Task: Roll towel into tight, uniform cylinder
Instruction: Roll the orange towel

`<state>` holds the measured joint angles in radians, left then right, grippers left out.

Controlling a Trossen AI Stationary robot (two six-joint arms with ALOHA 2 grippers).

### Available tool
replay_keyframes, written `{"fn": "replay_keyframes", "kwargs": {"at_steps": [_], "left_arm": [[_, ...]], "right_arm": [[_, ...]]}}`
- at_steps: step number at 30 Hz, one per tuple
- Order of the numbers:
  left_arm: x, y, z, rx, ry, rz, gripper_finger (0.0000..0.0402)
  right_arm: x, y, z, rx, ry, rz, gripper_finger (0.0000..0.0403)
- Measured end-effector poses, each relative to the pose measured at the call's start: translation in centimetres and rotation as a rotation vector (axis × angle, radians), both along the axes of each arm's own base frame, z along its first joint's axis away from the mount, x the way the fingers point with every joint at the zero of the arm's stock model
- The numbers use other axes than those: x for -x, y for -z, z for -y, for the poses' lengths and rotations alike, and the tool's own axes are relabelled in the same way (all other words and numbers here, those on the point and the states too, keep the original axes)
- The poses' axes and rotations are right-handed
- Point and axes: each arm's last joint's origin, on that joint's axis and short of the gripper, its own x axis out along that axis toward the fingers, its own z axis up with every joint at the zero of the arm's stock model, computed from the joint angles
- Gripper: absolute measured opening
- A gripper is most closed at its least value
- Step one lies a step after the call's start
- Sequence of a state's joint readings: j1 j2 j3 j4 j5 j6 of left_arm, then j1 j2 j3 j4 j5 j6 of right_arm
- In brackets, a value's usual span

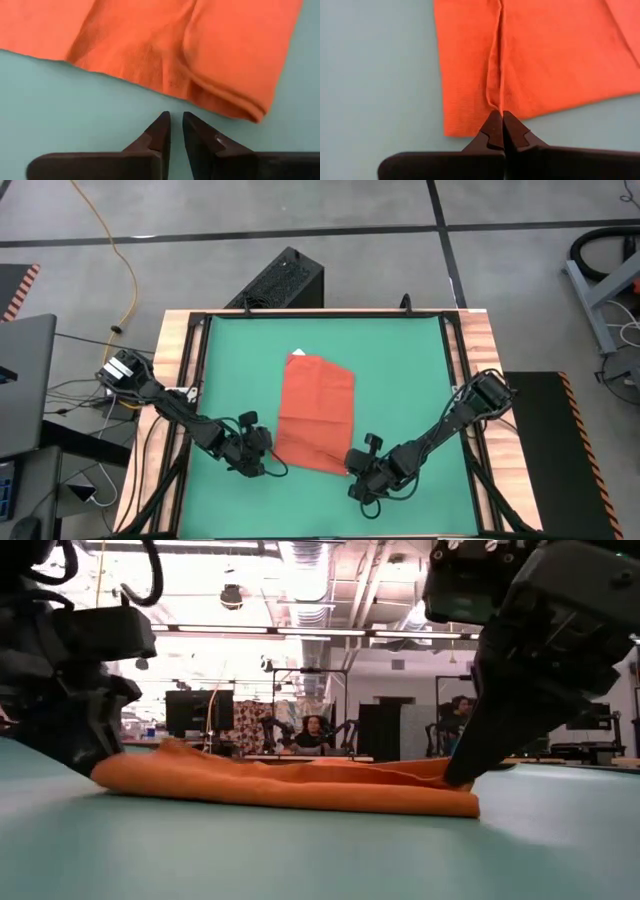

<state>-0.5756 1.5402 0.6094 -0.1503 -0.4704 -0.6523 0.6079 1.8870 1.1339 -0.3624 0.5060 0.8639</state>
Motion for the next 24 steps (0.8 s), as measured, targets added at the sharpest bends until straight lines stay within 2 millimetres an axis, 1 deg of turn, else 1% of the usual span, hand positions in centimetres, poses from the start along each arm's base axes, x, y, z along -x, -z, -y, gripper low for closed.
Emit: {"fn": "replay_keyframes", "kwargs": {"at_steps": [4,7,12,16,21,24], "left_arm": [[0.0,0.0,0.0,-0.004,0.004,0.001,0.0064],[-0.1,-0.2,0.2,0.01,0.02,-0.007,0.0074],[-0.1,-0.9,1.6,0.047,0.074,0.007,0.0076],[-0.1,-1.4,2.0,0.035,0.063,0.004,0.0076],[0.1,-2.6,2.6,-0.013,0.035,-0.071,0.007],[0.3,-3.3,2.9,-0.036,0.027,-0.108,0.0061]], "right_arm": [[-0.2,0.0,0.2,0.003,0.004,0.005,0.0],[-0.4,0.0,0.5,0.013,0.003,0.006,0.0],[-0.9,-0.1,1.1,0.023,0.003,0.015,0.0],[-1.9,-0.4,1.7,0.031,-0.033,0.052,0.0],[-2.6,-0.4,2.9,-0.004,-0.028,0.029,0.0],[-2.6,-0.3,3.1,-0.003,-0.026,0.016,0.0]]}}
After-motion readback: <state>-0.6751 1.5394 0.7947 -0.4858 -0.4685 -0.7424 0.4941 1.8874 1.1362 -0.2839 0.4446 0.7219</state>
